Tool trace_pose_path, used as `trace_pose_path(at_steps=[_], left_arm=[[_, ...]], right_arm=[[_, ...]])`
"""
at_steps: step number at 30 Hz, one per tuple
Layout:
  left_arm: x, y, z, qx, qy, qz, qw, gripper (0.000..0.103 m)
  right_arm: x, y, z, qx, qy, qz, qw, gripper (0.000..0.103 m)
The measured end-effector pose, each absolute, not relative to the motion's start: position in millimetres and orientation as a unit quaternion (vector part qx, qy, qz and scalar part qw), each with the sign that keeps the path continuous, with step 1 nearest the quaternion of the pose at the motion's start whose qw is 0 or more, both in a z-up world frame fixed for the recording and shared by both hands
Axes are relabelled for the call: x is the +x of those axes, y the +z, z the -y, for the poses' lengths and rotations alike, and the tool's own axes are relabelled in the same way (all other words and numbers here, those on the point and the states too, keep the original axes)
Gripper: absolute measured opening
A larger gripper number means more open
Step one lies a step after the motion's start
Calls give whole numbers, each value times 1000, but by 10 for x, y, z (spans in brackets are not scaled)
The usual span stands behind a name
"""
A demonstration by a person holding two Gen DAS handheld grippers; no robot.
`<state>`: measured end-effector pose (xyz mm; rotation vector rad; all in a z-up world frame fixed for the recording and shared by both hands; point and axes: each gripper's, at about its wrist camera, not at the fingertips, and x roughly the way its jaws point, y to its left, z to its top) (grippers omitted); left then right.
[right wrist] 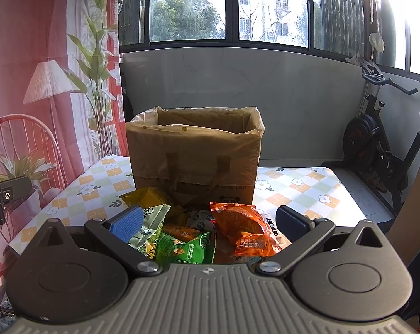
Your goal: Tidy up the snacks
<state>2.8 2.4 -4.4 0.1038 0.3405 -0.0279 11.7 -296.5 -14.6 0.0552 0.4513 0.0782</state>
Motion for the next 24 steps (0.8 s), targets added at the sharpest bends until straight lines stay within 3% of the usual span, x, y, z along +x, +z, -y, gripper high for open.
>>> trace_pose_path(at_steps=[19,24], left_arm=[[19,-70,-19,60,-9,-151,987,103],[44,-30,-34,48,-2,-128,991,103]], right_arm=[[112,-197,2971,30,38,-228,972,103],[122,-135,3109,41,35,-197,979,103]])
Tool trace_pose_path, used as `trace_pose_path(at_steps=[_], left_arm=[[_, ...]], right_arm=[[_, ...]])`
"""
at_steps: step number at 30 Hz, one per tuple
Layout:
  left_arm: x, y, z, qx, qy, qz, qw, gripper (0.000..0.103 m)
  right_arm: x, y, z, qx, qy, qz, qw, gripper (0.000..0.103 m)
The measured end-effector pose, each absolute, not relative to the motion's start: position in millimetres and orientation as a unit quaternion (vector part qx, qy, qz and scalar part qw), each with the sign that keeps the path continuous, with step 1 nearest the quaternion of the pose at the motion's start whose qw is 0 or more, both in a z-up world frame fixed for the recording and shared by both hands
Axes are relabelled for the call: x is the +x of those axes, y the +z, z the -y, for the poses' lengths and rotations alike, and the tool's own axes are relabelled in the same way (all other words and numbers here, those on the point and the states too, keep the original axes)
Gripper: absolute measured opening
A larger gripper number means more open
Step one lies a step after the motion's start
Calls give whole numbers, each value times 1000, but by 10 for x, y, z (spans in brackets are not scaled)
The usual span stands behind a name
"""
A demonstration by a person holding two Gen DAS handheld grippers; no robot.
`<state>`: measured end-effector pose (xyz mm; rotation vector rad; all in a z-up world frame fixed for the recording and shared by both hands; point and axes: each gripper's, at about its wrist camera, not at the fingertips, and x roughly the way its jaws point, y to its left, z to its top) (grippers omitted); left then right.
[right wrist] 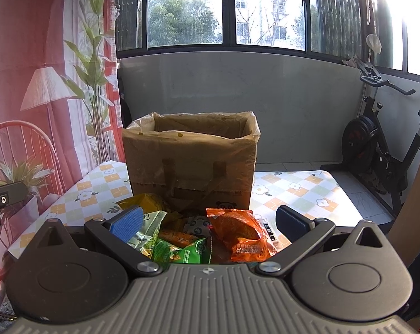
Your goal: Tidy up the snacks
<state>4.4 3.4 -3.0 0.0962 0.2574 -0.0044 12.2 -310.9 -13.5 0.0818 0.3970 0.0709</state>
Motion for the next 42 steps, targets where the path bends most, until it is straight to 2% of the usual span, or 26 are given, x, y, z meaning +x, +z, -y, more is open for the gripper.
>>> trace_pose_path(at_steps=[7,14,18,20,25,29,33,42], left_arm=[[242,62,-16,60,-3,-66,996,103],[682,-81,138,40,-55,-105,992,103],[852,-157,254,9,-52,-91,994,101],[983,-233,357,36,-49,-98,993,101],[1211,-464,397,50,-41,-125,990,101],[1277,-724,399,37,-53,-168,984,101],[1240,-915,368,24,-58,-193,979,101],[1148,-1164,365,46,-60,-226,971,101]], right_arm=[[363,-9,3513,84,32,-135,987,103],[692,-10,3527,57,28,-85,994,103],[1065,-134,3418,62,43,-118,990,103],[1176,-182,3355,61,55,-127,988,103],[1297,-504,3096,-32,25,-108,993,103],[1254,-881,3124,6,34,-136,990,102],[1116,-1168,3069,-9,25,-160,987,102],[1044,-1283,3117,20,49,-179,982,101]])
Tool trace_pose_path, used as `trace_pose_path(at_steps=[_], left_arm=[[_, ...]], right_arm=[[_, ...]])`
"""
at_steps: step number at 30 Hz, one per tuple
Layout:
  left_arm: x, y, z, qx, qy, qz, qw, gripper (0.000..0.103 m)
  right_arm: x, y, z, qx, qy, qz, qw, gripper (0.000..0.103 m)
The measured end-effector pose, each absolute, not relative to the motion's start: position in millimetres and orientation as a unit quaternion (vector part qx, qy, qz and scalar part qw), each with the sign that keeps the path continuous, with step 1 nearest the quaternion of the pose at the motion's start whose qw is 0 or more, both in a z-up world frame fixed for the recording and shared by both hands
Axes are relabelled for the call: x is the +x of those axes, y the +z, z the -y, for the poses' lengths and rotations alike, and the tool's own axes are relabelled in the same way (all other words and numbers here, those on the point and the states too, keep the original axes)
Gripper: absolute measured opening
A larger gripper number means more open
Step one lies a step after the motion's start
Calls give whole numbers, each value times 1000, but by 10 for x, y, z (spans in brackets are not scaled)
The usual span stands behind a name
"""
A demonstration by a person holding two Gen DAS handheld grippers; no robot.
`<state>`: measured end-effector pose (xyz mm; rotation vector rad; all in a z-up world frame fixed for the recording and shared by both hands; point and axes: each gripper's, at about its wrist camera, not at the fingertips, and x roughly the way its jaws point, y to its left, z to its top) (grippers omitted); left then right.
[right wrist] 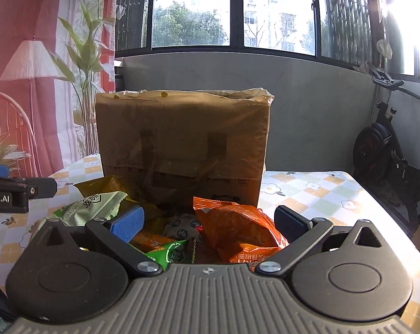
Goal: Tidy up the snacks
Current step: 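Lower the left tool onto the pale green snack bag and close on it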
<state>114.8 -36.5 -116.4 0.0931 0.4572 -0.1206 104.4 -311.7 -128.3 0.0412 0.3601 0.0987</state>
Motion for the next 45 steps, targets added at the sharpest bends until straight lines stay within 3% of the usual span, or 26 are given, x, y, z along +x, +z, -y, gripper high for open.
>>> trace_pose_path(at_steps=[16,43,45], left_arm=[[1049,-1258,518,62,-132,-215,966,101],[1260,-1662,645,142,-147,-310,928,101],[1261,-1648,608,135,-146,-308,930,93]], right_arm=[[1001,-1385,3177,33,38,-193,980,101],[1016,-1429,3303,77,34,-202,976,100],[1019,-1433,3296,78,38,-205,975,100]])
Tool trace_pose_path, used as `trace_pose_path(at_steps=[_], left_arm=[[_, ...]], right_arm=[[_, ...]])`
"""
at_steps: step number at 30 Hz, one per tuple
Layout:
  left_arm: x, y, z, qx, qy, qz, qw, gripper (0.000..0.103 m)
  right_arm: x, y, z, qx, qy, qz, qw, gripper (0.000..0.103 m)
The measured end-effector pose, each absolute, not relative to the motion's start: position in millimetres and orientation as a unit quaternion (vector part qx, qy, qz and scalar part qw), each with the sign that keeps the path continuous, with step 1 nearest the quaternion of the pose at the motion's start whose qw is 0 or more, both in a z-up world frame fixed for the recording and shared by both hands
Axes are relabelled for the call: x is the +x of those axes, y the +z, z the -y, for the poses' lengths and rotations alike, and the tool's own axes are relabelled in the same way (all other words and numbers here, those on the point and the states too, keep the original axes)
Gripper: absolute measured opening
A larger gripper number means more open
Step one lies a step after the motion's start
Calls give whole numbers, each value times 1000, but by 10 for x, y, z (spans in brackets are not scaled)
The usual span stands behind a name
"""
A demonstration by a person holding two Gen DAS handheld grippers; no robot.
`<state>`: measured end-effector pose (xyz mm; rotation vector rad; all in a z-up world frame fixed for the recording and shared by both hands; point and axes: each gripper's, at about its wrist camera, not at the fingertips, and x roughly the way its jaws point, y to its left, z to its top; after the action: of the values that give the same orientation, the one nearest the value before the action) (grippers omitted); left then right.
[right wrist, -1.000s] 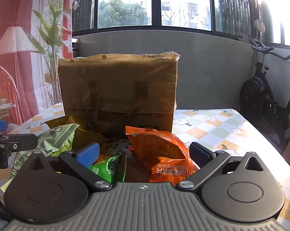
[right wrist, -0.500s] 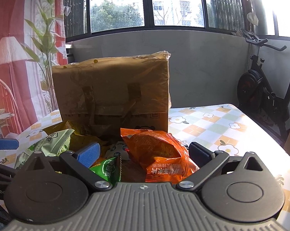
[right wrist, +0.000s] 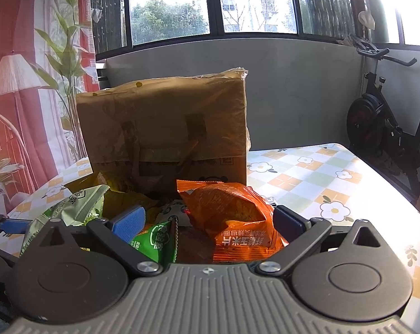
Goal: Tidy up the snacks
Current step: 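Lower the left tool onto the pale green snack bag and close on it, then lift the pale green bag with the left tool while the right tool grasps the green chip bag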
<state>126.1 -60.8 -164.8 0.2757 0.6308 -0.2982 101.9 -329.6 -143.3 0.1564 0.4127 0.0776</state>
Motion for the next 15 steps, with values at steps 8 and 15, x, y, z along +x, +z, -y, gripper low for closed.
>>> trace_pose_path(at_steps=[8,15], left_arm=[[1236,-1514,251,33,-123,-293,947,78],[1183,-1437,203,27,-108,-272,956,78]], right_arm=[[1028,-1465,3245,73,62,-214,972,100],[1036,-1526,3103,50,103,-225,968,95]])
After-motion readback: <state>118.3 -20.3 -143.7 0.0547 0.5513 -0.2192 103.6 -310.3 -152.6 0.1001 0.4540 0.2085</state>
